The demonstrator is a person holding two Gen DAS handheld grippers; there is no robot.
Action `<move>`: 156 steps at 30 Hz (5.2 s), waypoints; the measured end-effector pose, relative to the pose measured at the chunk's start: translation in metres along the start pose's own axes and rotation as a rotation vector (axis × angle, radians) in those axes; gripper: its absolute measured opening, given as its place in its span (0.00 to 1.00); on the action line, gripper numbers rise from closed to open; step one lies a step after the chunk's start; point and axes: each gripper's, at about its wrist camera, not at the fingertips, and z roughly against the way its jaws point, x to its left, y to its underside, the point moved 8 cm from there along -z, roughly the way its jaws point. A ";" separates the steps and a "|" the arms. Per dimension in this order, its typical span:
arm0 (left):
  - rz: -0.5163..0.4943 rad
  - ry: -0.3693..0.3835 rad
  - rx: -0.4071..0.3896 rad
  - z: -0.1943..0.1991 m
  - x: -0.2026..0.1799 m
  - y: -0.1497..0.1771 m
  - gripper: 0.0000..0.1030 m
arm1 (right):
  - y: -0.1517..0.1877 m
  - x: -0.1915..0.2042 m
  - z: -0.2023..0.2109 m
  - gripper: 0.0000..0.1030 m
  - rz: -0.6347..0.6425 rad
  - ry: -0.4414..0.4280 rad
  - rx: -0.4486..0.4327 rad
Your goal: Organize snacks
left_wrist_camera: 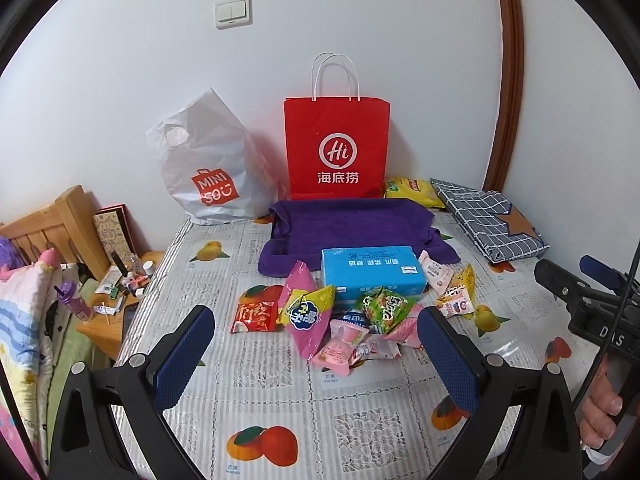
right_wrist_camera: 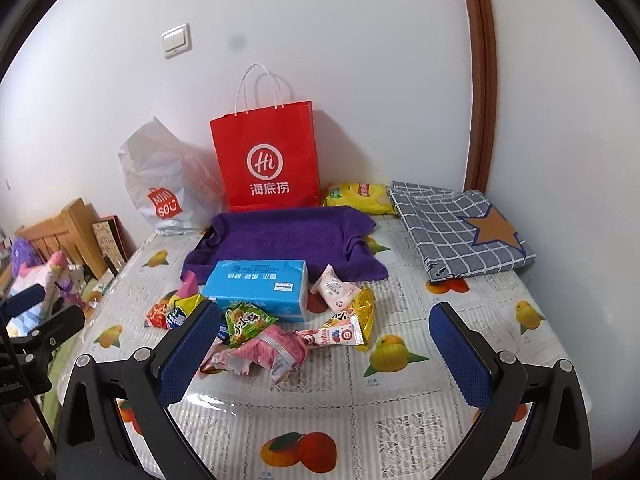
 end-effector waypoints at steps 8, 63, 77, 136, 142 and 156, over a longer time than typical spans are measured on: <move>0.057 0.098 -0.029 -0.008 -0.001 -0.010 0.99 | -0.002 -0.007 -0.013 1.00 -0.022 -0.027 0.023; 0.172 0.016 0.252 -0.187 0.085 0.003 0.99 | 0.072 -0.042 -0.243 0.45 -0.096 -0.038 0.436; 0.199 -0.067 0.332 -0.206 0.134 0.038 0.98 | 0.045 -0.066 -0.220 0.43 -0.142 0.021 0.346; 0.134 0.079 0.332 -0.185 0.097 0.051 0.46 | 0.026 -0.046 -0.161 0.42 -0.055 0.050 0.262; 0.128 0.107 0.310 -0.166 0.078 0.042 0.46 | 0.027 -0.031 -0.144 0.42 -0.020 0.012 0.238; 0.080 0.182 0.269 -0.140 0.027 0.019 0.46 | 0.021 -0.009 -0.120 0.42 0.025 -0.044 0.191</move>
